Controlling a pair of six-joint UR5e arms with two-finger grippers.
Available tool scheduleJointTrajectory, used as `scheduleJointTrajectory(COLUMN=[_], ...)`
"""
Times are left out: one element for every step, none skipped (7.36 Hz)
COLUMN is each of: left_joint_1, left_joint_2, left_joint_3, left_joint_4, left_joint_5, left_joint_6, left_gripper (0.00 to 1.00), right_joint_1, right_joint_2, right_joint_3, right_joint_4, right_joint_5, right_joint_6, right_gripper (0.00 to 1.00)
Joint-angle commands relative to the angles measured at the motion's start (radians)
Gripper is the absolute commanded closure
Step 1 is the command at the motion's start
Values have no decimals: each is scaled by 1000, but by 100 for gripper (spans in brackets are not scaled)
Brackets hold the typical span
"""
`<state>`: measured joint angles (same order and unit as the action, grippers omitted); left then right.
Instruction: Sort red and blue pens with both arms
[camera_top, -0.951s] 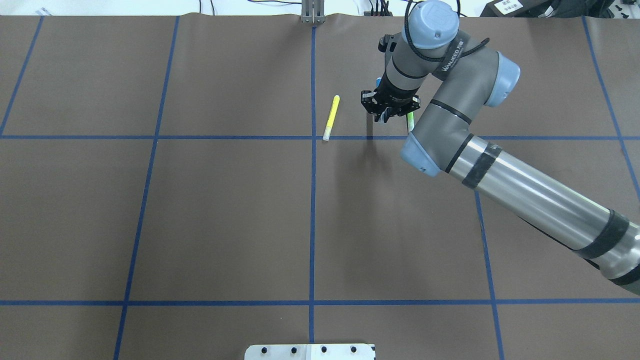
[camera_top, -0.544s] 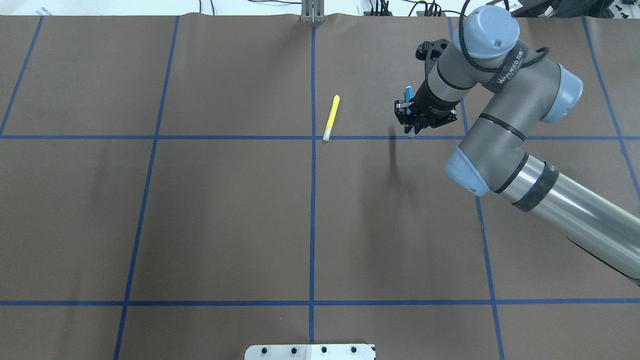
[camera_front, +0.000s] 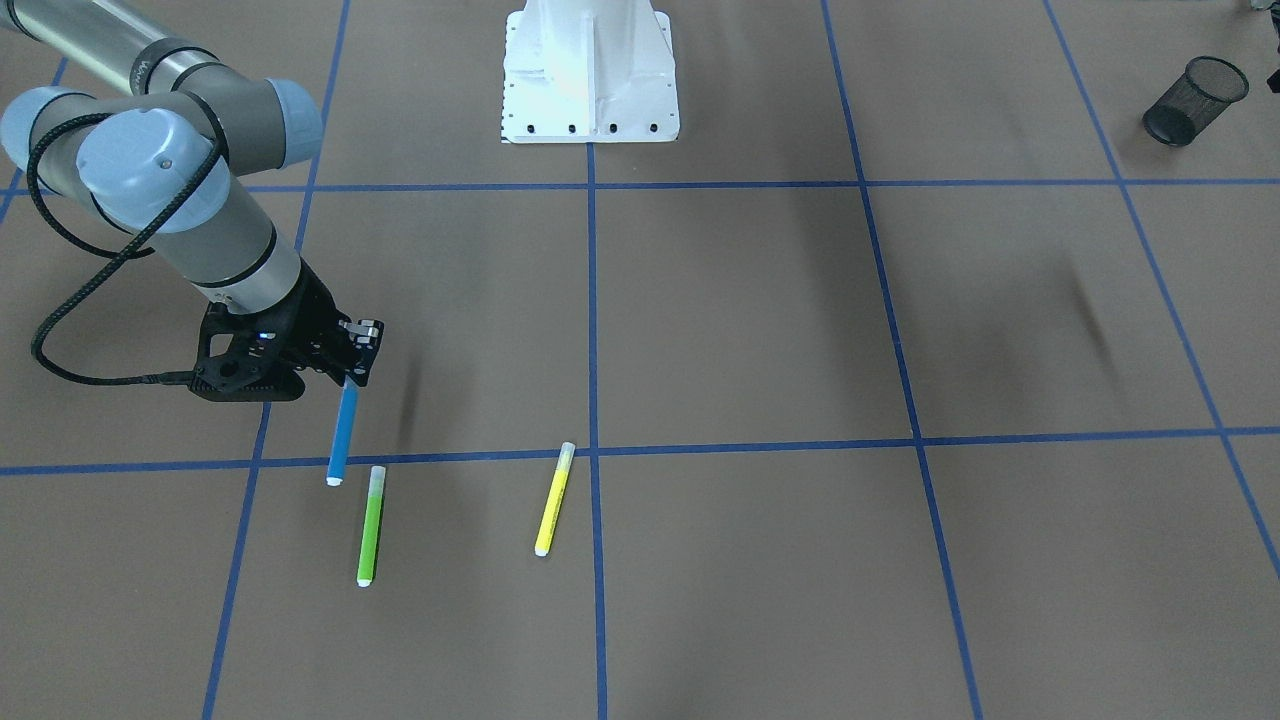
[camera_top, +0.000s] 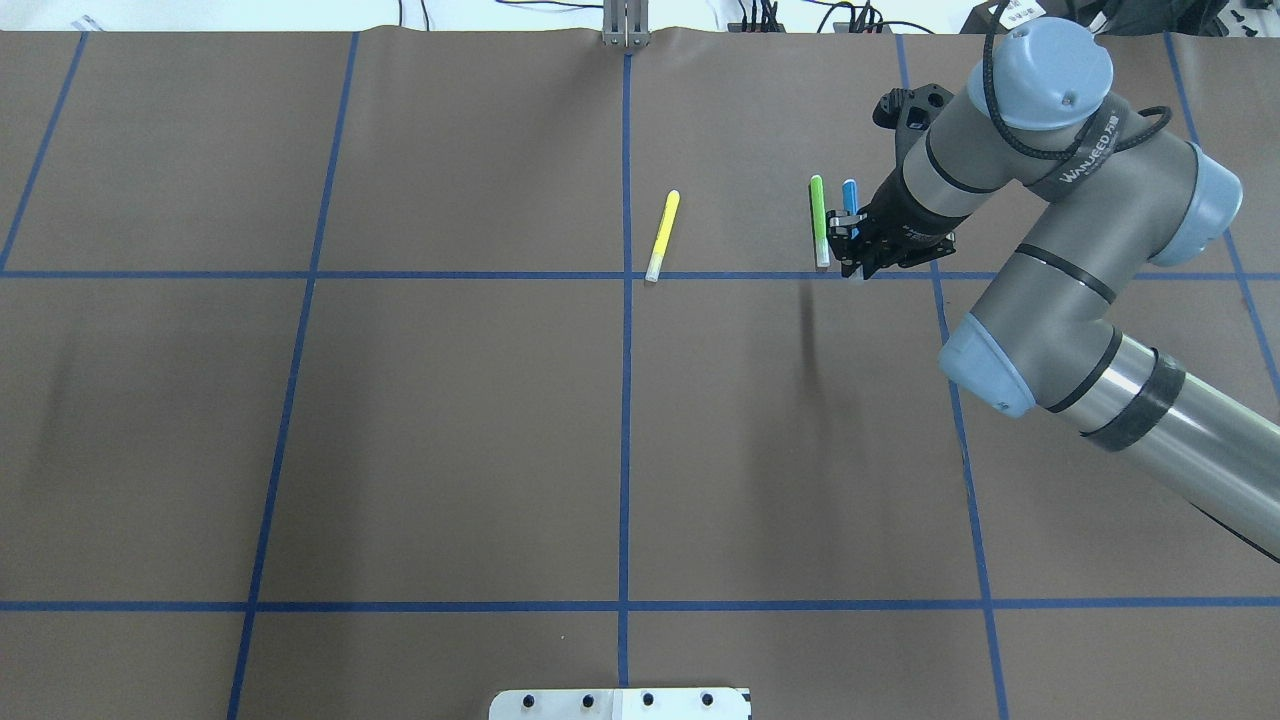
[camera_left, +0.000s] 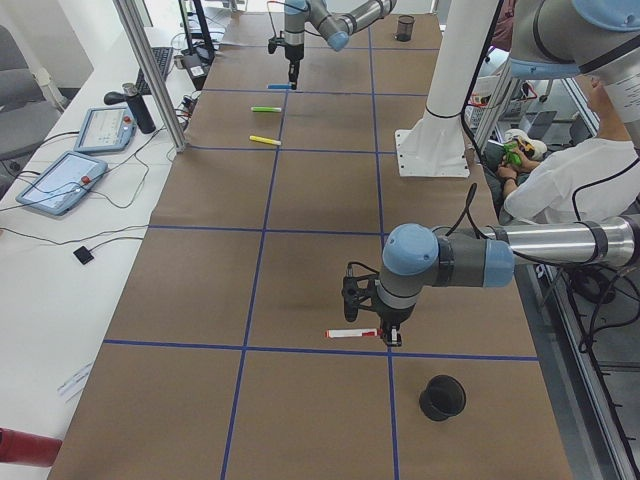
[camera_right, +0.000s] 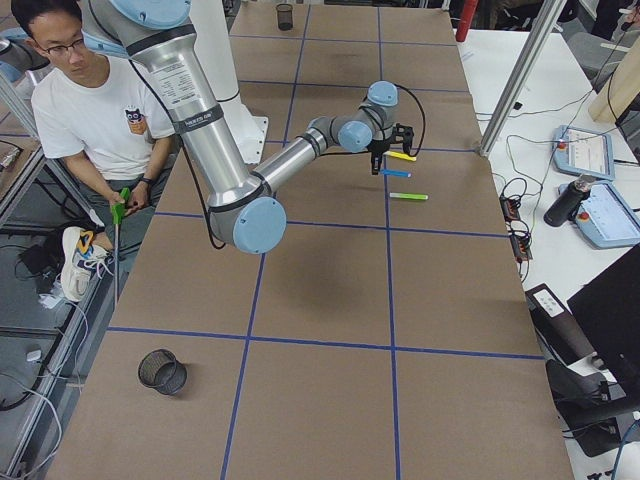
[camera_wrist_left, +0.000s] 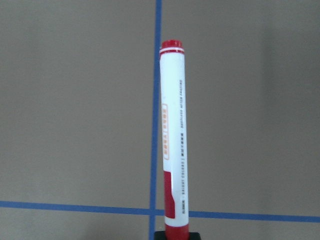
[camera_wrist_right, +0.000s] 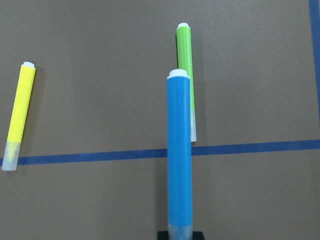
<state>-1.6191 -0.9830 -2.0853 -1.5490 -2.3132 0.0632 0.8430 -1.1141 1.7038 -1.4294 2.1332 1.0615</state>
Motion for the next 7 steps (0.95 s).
scheduleJointTrajectory(left_joint_1=[-56, -55, -53, -56, -56, -55, -51], left_joint_2=[-9, -9, -16, -41, -52, -52, -55], left_joint_3=[5, 7, 5, 16, 25, 59, 111], left_joint_4=[276, 399, 541, 672, 755, 780, 787], left_joint_5=[15, 17, 72, 106, 107, 106, 106], left_joint_6=[206, 257, 318, 373, 410, 415, 415], left_gripper=[100, 100, 100, 100, 100, 100, 100], right_joint_1=[14, 17, 21, 21, 21, 40, 47], right_joint_2=[-123, -151, -179, -208, -242, -256, -307], right_joint_3=[124, 149, 164, 187, 213, 220, 268], right_joint_4=[0, 0, 1, 1, 1, 3, 3], right_joint_5=[19, 19, 21, 22, 37, 68, 77], right_joint_6=[0, 0, 0, 2, 0, 2, 3], right_gripper=[100, 100, 100, 100, 100, 100, 100])
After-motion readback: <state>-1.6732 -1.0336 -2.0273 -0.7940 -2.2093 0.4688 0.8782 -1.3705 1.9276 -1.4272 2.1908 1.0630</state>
